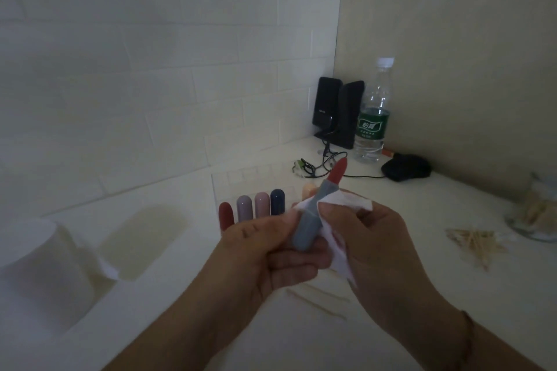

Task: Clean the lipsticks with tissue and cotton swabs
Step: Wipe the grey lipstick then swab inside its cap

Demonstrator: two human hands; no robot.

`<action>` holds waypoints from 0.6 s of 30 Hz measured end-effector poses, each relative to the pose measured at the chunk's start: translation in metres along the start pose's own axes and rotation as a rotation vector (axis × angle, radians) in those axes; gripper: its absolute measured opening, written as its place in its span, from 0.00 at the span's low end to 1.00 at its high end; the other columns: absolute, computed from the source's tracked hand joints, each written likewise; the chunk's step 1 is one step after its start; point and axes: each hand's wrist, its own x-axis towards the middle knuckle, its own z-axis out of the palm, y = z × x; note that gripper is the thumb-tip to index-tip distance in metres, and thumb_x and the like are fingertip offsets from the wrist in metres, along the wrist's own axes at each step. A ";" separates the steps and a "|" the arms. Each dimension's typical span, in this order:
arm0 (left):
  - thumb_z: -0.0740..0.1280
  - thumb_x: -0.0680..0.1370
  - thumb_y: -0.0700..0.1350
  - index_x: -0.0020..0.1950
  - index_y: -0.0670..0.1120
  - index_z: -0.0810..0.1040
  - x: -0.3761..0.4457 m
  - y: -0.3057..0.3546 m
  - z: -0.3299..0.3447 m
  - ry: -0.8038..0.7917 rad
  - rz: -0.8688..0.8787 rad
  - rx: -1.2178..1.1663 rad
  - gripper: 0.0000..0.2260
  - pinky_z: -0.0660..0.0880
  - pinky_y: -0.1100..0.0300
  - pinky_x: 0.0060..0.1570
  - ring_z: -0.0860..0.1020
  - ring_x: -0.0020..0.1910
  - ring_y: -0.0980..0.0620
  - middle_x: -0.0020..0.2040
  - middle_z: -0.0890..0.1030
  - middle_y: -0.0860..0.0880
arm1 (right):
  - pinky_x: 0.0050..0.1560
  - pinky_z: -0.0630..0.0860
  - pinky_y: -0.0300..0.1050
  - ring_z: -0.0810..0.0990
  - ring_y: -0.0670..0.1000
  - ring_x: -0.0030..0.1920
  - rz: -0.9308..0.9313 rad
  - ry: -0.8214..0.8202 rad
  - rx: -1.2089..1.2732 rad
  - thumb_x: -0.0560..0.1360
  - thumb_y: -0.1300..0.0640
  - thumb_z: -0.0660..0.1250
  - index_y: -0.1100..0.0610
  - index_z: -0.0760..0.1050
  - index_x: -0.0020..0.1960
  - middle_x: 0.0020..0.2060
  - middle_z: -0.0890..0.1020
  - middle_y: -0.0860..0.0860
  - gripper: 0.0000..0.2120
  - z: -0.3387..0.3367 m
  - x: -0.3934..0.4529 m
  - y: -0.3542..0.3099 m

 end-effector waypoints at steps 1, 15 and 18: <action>0.66 0.68 0.46 0.42 0.40 0.86 -0.001 0.001 -0.002 -0.046 -0.029 -0.016 0.13 0.82 0.60 0.33 0.85 0.37 0.46 0.43 0.84 0.35 | 0.45 0.81 0.53 0.84 0.57 0.40 -0.009 -0.025 0.004 0.67 0.51 0.68 0.46 0.84 0.36 0.37 0.85 0.54 0.06 -0.001 0.000 0.000; 0.79 0.63 0.45 0.37 0.55 0.85 0.003 -0.010 -0.002 0.412 0.380 0.721 0.07 0.78 0.70 0.37 0.82 0.32 0.61 0.32 0.84 0.58 | 0.32 0.74 0.32 0.81 0.42 0.31 -0.007 0.125 -0.113 0.74 0.58 0.68 0.52 0.83 0.38 0.30 0.83 0.47 0.07 0.017 -0.010 0.009; 0.80 0.62 0.47 0.36 0.56 0.84 0.007 -0.011 -0.008 0.463 0.441 0.778 0.08 0.77 0.69 0.37 0.81 0.32 0.63 0.32 0.83 0.61 | 0.38 0.79 0.36 0.84 0.45 0.38 0.017 0.156 -0.066 0.71 0.58 0.71 0.49 0.83 0.43 0.36 0.86 0.46 0.05 0.014 -0.010 0.007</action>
